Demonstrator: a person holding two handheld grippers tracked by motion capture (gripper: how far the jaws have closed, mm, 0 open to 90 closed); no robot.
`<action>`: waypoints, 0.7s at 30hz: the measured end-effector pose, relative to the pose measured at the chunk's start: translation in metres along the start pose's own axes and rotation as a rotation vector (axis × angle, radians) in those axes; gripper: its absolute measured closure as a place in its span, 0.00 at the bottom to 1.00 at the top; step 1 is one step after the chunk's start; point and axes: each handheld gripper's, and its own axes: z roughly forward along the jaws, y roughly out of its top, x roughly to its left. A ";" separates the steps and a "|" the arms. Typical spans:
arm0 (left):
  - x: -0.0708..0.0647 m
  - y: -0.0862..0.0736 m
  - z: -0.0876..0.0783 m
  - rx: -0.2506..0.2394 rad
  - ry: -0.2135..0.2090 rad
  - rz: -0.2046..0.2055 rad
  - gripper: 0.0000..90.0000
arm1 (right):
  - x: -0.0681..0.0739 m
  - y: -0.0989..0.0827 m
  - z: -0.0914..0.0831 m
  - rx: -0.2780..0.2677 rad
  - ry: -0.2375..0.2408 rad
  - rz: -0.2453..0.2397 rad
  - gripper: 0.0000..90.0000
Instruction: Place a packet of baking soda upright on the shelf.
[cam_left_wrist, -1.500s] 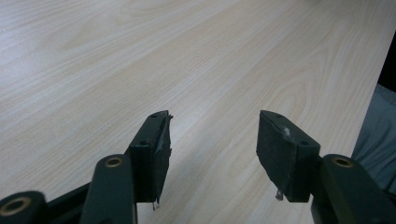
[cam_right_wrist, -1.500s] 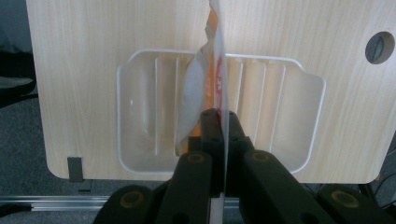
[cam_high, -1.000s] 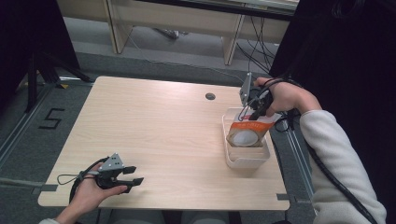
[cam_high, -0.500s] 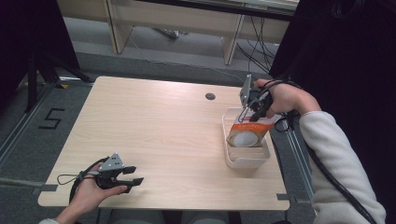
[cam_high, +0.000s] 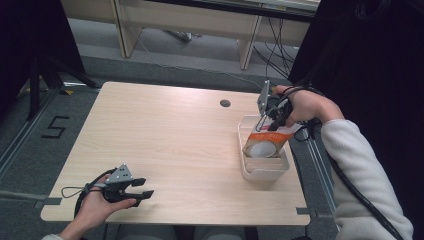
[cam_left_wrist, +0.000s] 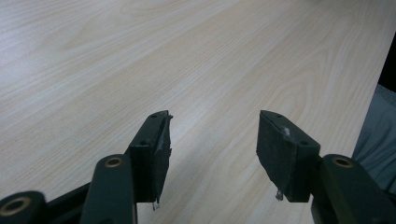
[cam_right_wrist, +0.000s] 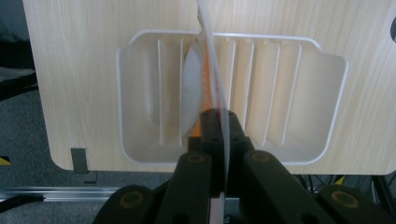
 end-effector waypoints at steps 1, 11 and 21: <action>0.000 0.000 0.000 0.000 0.000 0.000 0.49 | 0.000 0.000 0.000 0.004 0.001 -0.007 1.00; 0.000 0.000 0.000 0.000 0.000 0.000 0.49 | 0.000 0.000 0.006 -0.006 0.025 -0.002 1.00; 0.000 0.000 0.000 0.002 0.000 0.005 0.49 | 0.001 -0.001 0.009 0.015 0.029 0.024 1.00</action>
